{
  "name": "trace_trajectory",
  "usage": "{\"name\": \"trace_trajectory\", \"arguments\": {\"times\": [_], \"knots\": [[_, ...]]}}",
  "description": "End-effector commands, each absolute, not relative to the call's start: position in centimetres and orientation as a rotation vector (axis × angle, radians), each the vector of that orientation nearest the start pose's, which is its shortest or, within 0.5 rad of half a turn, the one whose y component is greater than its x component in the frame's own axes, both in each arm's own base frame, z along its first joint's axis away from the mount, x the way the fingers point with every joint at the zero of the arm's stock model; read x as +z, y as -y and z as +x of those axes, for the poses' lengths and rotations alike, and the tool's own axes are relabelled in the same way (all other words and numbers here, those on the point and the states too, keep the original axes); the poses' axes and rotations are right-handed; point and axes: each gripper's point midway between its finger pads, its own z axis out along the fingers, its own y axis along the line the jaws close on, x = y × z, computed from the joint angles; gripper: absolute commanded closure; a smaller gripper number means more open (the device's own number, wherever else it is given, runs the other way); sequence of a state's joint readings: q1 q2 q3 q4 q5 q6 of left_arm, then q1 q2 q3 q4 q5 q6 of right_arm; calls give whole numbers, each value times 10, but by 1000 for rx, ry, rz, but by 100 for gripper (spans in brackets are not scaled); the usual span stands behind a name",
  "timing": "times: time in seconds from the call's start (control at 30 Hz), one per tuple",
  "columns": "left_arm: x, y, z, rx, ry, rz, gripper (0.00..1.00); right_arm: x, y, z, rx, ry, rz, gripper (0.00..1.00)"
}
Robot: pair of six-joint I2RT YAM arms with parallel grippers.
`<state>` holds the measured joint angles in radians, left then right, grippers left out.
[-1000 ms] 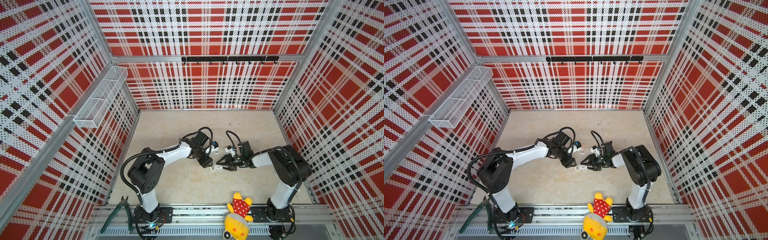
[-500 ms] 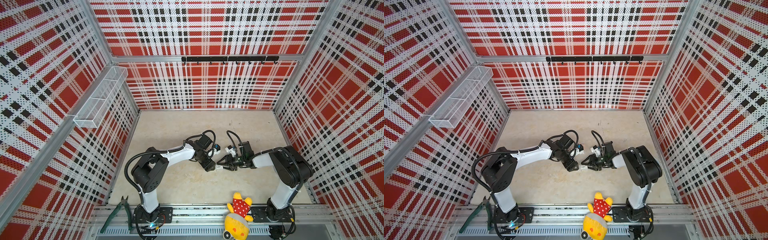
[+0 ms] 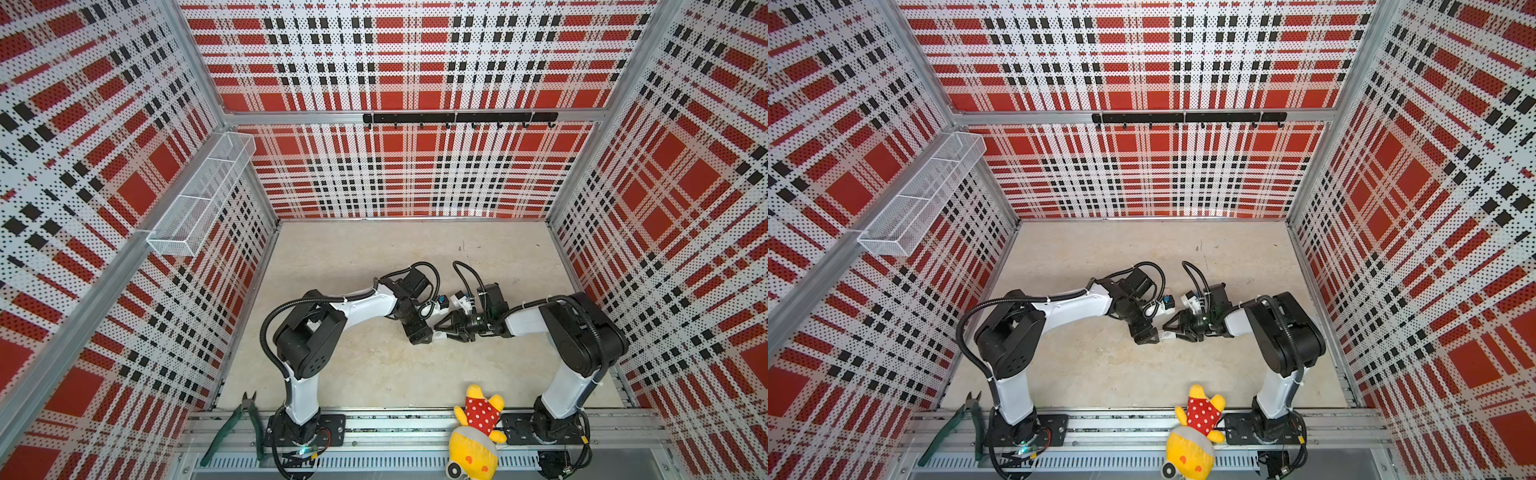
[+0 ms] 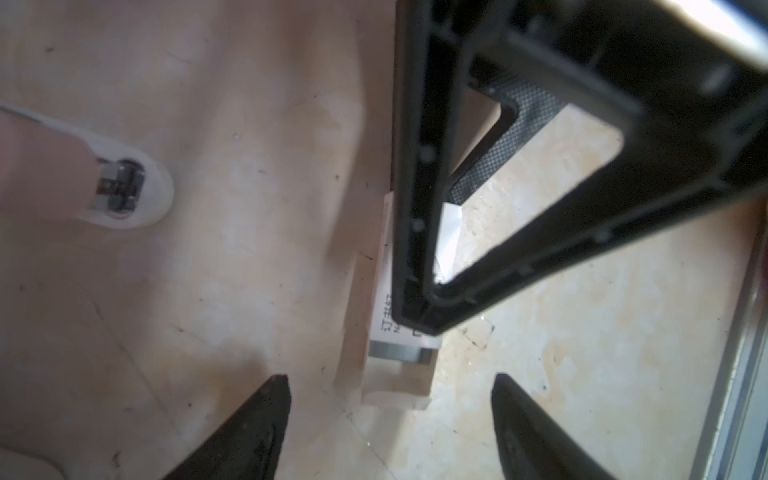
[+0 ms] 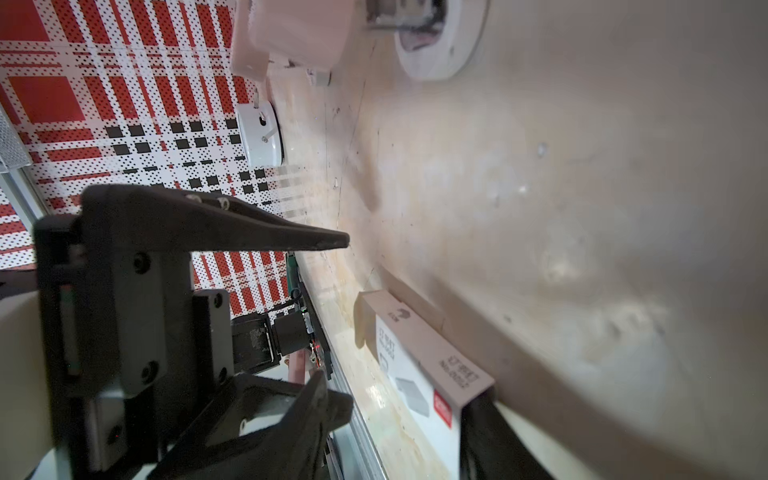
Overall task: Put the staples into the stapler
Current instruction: 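Hold the staple box with both grippers and pull it open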
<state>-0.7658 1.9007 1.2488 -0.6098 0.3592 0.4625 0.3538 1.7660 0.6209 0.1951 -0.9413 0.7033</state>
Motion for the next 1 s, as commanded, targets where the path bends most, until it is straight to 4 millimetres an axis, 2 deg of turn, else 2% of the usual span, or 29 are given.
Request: {"name": "trace_trajectory", "arguments": {"times": [0.0,0.17,0.5,0.97], "knots": [[35,331,241,-575,-2243,1791,23,28,-240,256,1522,-2707,24,48],[30,331,242,-544,-2264,1797,28,26,-237,257,1515,-2709,32,48],[26,335,235,-540,-2244,1852,51,22,-234,260,1521,-2708,49,50],[21,337,231,-522,-2237,1889,59,20,-226,256,1536,-2709,72,60]]}}
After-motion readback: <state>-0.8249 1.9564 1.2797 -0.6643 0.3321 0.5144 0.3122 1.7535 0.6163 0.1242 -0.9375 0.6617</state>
